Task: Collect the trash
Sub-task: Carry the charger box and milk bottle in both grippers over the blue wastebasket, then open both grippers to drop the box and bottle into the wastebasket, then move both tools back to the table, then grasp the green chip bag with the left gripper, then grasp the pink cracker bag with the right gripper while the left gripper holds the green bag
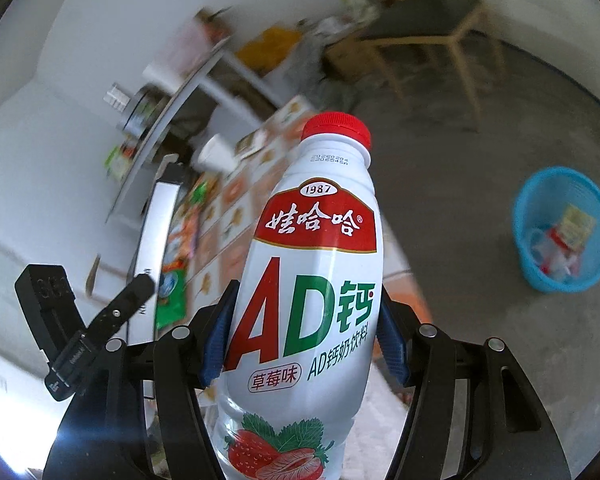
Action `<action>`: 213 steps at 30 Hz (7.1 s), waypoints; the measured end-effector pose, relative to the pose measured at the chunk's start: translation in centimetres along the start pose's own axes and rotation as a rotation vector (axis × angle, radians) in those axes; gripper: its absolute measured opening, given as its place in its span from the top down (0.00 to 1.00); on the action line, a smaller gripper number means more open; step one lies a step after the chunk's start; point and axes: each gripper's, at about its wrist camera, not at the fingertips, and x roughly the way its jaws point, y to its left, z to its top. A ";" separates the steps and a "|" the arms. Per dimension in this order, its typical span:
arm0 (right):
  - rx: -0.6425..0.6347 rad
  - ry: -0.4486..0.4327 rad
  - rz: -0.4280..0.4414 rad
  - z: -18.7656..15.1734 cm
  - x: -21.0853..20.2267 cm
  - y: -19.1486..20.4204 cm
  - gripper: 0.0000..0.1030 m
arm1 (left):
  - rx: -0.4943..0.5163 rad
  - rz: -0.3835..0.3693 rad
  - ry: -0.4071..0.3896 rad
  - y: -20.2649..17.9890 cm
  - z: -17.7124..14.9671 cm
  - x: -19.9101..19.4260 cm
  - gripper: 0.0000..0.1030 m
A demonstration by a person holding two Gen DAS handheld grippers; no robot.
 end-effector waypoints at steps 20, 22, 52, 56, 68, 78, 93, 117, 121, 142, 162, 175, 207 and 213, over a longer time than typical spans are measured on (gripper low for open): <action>0.624 -0.118 0.033 0.4 -1.1 -24.8 0.42 | 0.125 -0.180 0.442 -17.2 3.3 26.2 0.22; 0.673 -0.143 0.032 1.1 -0.8 -27.0 0.39 | 0.110 -0.186 0.450 -19.1 3.8 29.3 0.16; 0.682 -0.177 -0.186 -2.8 0.8 -33.7 0.36 | 0.114 -0.291 0.117 -12.9 6.1 15.7 0.11; 0.622 -0.170 -0.215 -1.6 1.4 -32.0 0.36 | 0.154 -0.261 0.040 -10.7 5.4 11.6 0.11; 0.428 -0.146 -0.356 0.0 2.4 -27.5 0.36 | 0.091 -0.079 -0.106 -0.2 0.2 0.9 0.11; 0.342 -0.135 -0.420 0.3 3.3 -24.5 0.36 | -0.045 0.042 -0.143 7.5 -3.6 -3.8 0.11; -0.100 -0.237 -0.394 0.1 2.3 -5.9 0.24 | -0.167 0.197 -0.244 15.2 -8.8 -10.3 0.11; -0.549 0.044 0.030 -5.0 17.1 21.3 0.08 | -0.998 -0.048 -0.432 33.5 -14.5 -12.0 0.16; -0.564 0.066 0.031 -5.1 18.0 22.3 0.08 | -1.136 -0.056 -0.477 35.3 -14.5 -11.7 0.27; -0.822 0.282 0.049 -2.0 37.8 38.4 0.45 | -1.098 0.060 -0.326 34.4 -18.0 -14.2 0.72; -0.866 0.455 -0.163 -6.5 42.1 35.1 0.79 | -0.992 0.176 -0.323 33.5 -19.6 -16.7 0.72; -0.663 0.470 -0.131 -8.4 33.4 28.1 0.81 | -0.985 0.173 -0.316 33.1 -19.7 -16.6 0.72; -0.241 0.375 0.082 -0.5 25.3 18.0 0.32 | -0.909 0.194 -0.259 32.8 -17.7 -14.7 0.72; -0.153 0.485 0.130 -0.5 28.9 16.3 0.32 | -0.907 0.198 -0.254 32.8 -17.7 -14.7 0.72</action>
